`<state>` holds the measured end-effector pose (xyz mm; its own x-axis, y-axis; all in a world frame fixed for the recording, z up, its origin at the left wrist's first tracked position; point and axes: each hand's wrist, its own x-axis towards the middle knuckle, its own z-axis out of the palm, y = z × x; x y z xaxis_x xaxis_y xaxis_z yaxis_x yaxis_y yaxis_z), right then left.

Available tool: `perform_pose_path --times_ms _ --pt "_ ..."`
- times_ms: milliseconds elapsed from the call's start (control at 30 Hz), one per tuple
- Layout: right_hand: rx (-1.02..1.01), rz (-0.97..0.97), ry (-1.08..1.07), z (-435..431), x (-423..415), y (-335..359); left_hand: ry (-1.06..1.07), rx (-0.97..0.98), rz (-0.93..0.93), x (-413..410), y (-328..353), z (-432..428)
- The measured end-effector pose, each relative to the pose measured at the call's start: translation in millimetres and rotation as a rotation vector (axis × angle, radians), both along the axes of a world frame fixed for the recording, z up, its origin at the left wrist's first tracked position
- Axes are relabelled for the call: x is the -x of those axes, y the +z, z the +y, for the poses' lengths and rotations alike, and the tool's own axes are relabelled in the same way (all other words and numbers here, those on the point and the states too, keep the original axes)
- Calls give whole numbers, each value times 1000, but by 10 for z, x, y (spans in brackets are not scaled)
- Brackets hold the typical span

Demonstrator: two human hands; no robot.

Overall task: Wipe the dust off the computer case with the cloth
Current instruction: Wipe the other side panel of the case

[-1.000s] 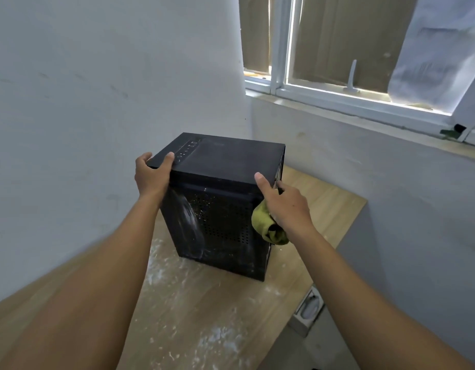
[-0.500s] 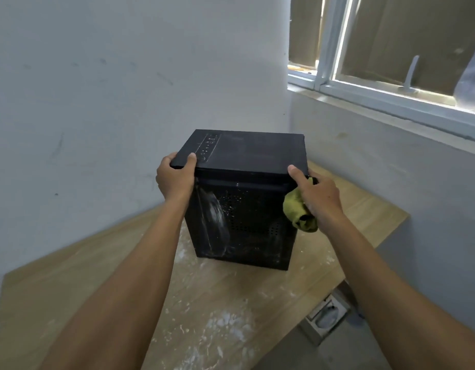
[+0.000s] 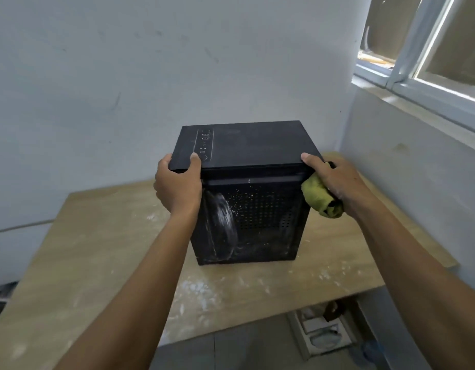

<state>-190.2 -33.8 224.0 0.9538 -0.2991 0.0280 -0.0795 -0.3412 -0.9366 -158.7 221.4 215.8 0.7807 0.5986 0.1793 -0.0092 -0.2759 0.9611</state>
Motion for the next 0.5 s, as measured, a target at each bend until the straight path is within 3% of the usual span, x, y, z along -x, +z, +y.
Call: perform_pose_path --times_ms 267,500 --pt "-17 8 131 -285 89 -39 137 -3 -17 472 -14 -247" --pt "-28 -30 77 -209 166 -68 94 -43 -52 561 -14 -245"
